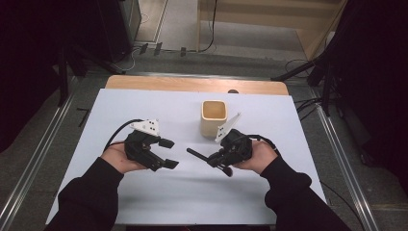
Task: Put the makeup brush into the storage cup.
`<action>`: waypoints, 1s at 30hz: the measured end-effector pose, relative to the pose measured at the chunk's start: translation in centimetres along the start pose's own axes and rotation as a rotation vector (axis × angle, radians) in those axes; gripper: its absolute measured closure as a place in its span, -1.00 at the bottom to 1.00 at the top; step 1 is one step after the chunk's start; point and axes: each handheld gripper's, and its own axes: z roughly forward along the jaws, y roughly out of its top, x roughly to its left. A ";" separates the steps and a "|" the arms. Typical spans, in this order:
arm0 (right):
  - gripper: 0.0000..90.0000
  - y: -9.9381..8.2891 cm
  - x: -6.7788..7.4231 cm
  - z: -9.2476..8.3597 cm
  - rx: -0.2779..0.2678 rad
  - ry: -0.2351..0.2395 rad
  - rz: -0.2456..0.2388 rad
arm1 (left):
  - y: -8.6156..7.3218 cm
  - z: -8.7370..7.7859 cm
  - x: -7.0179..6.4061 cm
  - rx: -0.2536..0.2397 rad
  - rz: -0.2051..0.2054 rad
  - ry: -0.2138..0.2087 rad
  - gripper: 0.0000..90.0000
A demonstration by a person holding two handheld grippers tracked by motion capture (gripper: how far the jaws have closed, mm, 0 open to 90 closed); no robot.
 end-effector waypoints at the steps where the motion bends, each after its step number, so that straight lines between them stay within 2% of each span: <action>1: 0.75 0.0 0.0 0.0 0.002 -0.002 0.000 | 0.0 0.0 0.0 0.002 0.002 0.000 -0.44; 4: 0.75 0.1 0.2 -0.1 0.011 0.005 0.003 | 0.1 0.0 -0.1 0.002 0.002 -0.001 -0.45; 5: 0.75 0.1 0.1 0.0 0.012 -0.002 -0.017 | 0.2 0.0 -0.3 0.001 0.004 -0.004 -0.45; 6: 0.75 0.1 0.1 0.0 0.012 -0.002 -0.017 | 0.2 0.0 -0.3 0.001 0.004 -0.004 -0.45; 10: 0.75 0.3 0.2 0.1 0.046 0.010 -0.016 | 0.4 0.3 -0.3 0.018 0.008 -0.012 -0.45; 11: 0.75 0.5 0.2 0.3 0.059 0.007 -0.036 | 0.5 0.6 -0.2 0.027 0.014 -0.019 -0.45; 16: 0.75 1.2 0.2 0.7 0.110 0.000 -0.068 | 0.9 1.2 0.0 0.043 0.010 -0.030 -0.44; 21: 0.75 2.2 0.2 1.2 0.145 0.010 -0.089 | 1.4 2.0 0.2 0.075 -0.009 -0.047 -0.43; 22: 0.75 2.3 0.3 1.2 0.155 0.008 -0.090 | 1.5 2.2 0.2 0.078 -0.012 -0.046 -0.43; 25: 0.75 2.8 0.3 1.5 0.175 -0.010 -0.130 | 1.6 2.6 0.4 0.099 -0.018 -0.050 -0.43; 30: 0.75 3.5 0.4 1.6 0.202 -0.012 -0.151 | 1.6 3.3 0.7 0.133 -0.040 -0.055 -0.39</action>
